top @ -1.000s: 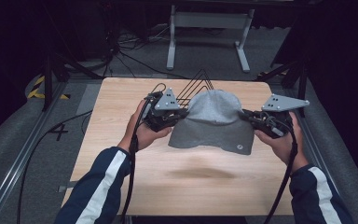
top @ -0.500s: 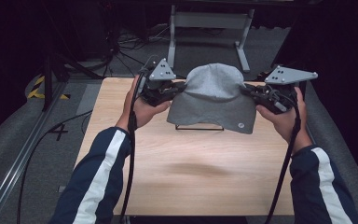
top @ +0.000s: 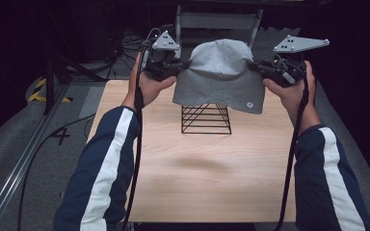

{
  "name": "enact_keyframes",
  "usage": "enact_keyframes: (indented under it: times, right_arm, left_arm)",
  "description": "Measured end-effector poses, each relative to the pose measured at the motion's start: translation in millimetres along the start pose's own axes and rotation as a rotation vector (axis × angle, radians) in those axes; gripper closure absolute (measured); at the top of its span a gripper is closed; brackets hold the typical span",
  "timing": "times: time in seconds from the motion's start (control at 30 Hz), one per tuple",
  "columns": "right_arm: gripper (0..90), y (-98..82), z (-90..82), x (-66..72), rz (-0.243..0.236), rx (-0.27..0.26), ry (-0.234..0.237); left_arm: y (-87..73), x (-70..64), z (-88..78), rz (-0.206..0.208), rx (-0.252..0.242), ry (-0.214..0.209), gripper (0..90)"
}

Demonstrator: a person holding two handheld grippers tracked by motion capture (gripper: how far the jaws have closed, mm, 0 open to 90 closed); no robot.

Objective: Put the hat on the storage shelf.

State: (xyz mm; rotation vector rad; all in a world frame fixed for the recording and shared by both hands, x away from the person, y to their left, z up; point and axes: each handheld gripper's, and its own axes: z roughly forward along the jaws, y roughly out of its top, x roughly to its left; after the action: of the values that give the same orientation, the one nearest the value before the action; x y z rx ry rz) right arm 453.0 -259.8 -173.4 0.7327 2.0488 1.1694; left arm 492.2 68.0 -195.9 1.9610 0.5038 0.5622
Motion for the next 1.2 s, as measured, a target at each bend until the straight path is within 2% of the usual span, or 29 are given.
enact_keyframes:
  times: [0.1,0.2,0.3,0.47,0.7,0.77,0.9,1.0,1.1,1.17,1.2]
  right_arm:
    - [85.3,0.2,10.1,-4.4,0.020,0.009,-0.005]
    - [85.3,2.2,19.6,-6.7,-0.009,0.043,-0.028]
    - [85.3,5.8,23.3,-9.0,-0.006,0.029,-0.036]
    - [85.3,10.9,32.3,-14.3,-0.006,0.030,-0.046]
    - [85.3,8.2,46.0,-21.0,-0.001,0.041,-0.043]
    - [85.3,5.8,50.0,-23.8,0.004,0.050,-0.046]
    - [85.3,1.4,51.1,-28.8,0.029,0.035,-0.040]
    - [85.3,-2.3,51.9,-30.6,0.037,0.032,-0.039]
    - [85.3,-6.5,53.5,-31.7,0.041,0.030,-0.044]
    - [85.3,-7.6,54.2,-32.1,0.053,0.024,-0.037]
    - [85.3,-7.8,54.1,-31.7,0.051,0.018,-0.033]
  left_arm:
    - [0.8,4.9,5.5,-0.002,0.016,0.023,87.0]
    - [1.7,7.9,9.4,-0.007,0.001,0.042,87.0]
    - [2.4,10.5,13.0,-0.016,-0.008,0.051,87.0]
    - [2.9,16.9,21.1,-0.026,0.006,0.068,87.1]
    - [-4.4,22.0,35.4,-0.049,0.021,0.062,87.1]
    - [-6.4,22.9,39.6,-0.042,0.037,0.066,87.0]
    - [-11.4,25.1,44.8,-0.041,0.040,0.063,87.1]
    - [-13.9,25.6,47.7,-0.049,0.046,0.070,87.0]
    - [-13.7,27.0,48.8,-0.037,0.046,0.086,87.1]
    - [-13.8,25.9,49.9,-0.050,0.043,0.071,87.0]
    - [-14.0,24.9,49.8,-0.043,0.049,0.063,87.1]
